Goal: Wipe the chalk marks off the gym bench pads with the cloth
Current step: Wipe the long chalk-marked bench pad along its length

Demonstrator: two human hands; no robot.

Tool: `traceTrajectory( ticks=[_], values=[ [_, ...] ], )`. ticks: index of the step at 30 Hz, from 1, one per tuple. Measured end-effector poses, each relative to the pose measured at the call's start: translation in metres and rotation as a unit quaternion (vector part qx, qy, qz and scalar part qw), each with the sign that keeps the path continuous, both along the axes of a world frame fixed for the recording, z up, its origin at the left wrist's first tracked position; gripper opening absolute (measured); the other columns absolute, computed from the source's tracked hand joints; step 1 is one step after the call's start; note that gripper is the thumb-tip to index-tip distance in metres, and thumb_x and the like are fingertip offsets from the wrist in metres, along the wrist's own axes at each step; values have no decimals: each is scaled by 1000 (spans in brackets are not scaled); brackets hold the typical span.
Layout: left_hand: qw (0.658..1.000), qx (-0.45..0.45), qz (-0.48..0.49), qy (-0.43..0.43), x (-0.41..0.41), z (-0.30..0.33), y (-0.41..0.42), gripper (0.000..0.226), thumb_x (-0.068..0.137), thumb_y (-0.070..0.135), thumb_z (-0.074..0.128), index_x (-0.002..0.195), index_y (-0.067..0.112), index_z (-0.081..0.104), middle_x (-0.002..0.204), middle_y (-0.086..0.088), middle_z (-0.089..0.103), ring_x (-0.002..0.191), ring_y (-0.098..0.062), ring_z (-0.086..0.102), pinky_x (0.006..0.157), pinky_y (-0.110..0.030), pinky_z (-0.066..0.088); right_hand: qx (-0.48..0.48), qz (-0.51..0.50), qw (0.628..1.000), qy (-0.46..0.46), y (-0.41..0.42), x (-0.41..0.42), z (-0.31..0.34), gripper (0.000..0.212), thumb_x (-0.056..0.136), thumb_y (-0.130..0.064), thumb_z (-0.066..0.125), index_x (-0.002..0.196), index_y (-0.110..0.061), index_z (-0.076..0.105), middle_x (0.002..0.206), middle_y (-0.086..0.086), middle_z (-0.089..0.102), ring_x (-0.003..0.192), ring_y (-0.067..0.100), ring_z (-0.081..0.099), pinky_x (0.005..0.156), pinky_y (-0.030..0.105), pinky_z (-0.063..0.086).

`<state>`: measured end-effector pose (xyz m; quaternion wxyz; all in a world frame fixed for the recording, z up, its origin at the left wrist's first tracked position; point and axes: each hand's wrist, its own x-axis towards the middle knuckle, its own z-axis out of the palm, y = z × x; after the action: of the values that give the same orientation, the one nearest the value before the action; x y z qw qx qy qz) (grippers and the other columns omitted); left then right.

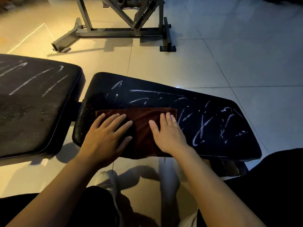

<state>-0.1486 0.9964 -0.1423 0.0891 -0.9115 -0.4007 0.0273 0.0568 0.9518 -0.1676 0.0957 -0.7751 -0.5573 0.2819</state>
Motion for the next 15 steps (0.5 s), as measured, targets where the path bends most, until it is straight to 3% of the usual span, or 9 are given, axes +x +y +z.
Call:
traceTrajectory(
  ticks=[4,7,12,15],
  values=[
    [1000,19,4,-5,5,-10,1,57,99,53,20,141,25,47,146,-5,46,137,-21,36,112,-43,15,45,-38,998,-10,37,35,-9,64,103,-51,17,155,-13,18,163,6,13,150,19,10,121,38,2],
    [999,28,7,-14,9,-15,1,56,98,50,24,142,23,45,147,-7,44,139,-23,35,114,-44,16,89,-49,995,-14,33,33,-8,60,103,-48,24,150,-11,31,157,8,30,146,21,25,121,38,13],
    [998,36,-3,-42,10,-16,-1,56,95,46,30,138,18,51,143,-11,48,135,-28,43,112,-44,25,109,10,994,6,-27,-5,-1,61,101,-51,25,153,-19,23,161,1,20,148,16,14,122,35,11],
    [998,39,-5,-44,9,-18,-1,56,95,46,29,139,19,50,144,-11,47,135,-27,42,111,-43,25,85,16,996,-17,-10,9,-8,66,100,-55,20,156,-21,12,163,-1,9,150,15,6,122,34,8]
  ],
)
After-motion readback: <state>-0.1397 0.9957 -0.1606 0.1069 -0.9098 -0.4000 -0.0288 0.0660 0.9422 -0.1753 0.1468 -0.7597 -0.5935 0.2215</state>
